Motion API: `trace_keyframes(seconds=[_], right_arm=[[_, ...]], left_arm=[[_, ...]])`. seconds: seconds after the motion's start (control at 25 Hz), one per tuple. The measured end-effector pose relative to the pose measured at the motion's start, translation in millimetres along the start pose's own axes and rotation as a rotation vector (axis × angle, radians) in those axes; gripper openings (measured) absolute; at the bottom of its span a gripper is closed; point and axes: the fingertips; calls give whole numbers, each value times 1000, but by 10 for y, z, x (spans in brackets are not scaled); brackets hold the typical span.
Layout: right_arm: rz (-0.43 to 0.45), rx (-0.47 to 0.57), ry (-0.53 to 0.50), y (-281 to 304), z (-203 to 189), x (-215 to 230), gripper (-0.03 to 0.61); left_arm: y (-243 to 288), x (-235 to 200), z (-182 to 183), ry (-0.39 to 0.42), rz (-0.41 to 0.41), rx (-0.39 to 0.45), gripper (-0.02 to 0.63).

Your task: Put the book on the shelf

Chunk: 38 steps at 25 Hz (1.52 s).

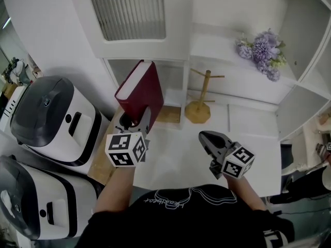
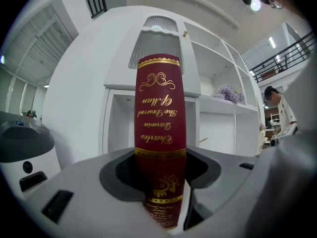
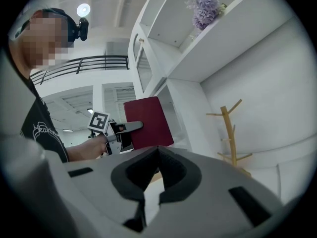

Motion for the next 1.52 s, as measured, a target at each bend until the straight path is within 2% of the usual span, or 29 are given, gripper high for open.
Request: trace_keyframes(seconds=[0.72,1.32,1.52], right_arm=[[-5,-16,12,155,-24,175,6],[-30,-47,49,240,-178,424,6],[-54,-52,69,213,-216,539,6]], left_arm=[[370,-193,38,5,60,1,213],[961,-424,113,-35,144,-14,213],[1154,-470,126,-15,172,-2,213]])
Point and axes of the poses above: the fingertips, and each gripper's own axes: y forward along the fingers, x to its right, z out of its top, and after that the axes turned 11 degrees about -z, right-handed
